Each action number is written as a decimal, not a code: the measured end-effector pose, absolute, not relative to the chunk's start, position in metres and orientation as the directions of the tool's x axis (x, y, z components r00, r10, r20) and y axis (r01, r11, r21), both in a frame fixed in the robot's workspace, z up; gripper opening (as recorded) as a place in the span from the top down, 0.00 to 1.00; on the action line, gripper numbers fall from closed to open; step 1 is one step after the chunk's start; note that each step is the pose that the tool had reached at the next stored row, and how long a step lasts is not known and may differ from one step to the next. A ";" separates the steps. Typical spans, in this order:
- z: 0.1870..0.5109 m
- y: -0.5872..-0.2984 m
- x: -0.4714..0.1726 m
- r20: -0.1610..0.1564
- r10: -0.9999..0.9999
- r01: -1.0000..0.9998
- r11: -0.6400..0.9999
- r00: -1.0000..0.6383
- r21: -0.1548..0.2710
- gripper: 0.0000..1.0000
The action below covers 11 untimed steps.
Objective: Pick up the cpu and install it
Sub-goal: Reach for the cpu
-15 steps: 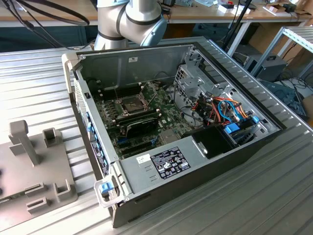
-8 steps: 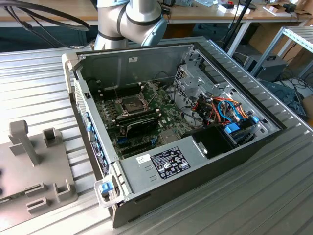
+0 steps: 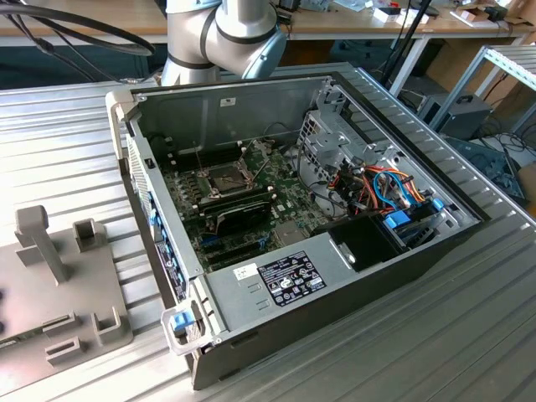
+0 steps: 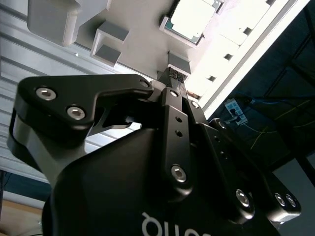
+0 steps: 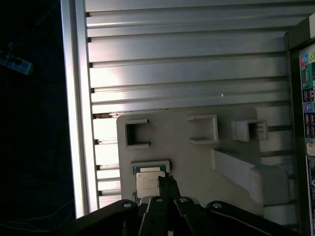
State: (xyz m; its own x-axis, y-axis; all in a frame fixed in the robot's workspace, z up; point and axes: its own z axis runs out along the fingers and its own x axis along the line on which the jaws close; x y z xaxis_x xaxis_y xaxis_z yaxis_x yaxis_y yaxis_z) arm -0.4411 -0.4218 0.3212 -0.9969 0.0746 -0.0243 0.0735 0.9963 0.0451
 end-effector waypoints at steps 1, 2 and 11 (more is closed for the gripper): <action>0.321 -0.422 -0.441 -0.024 0.075 0.073 0.996 -0.997 0.045 0.89; 0.321 -0.422 -0.441 -0.024 0.075 0.073 0.996 -0.997 0.045 0.89; 0.316 -0.423 -0.441 -0.007 0.075 0.074 0.996 -0.997 0.044 0.89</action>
State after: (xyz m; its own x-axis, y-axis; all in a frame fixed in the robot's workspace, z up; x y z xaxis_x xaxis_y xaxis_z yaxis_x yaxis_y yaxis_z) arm -0.4414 -0.4226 0.3156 -0.9972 0.0746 -0.0073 0.0742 0.9963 0.0438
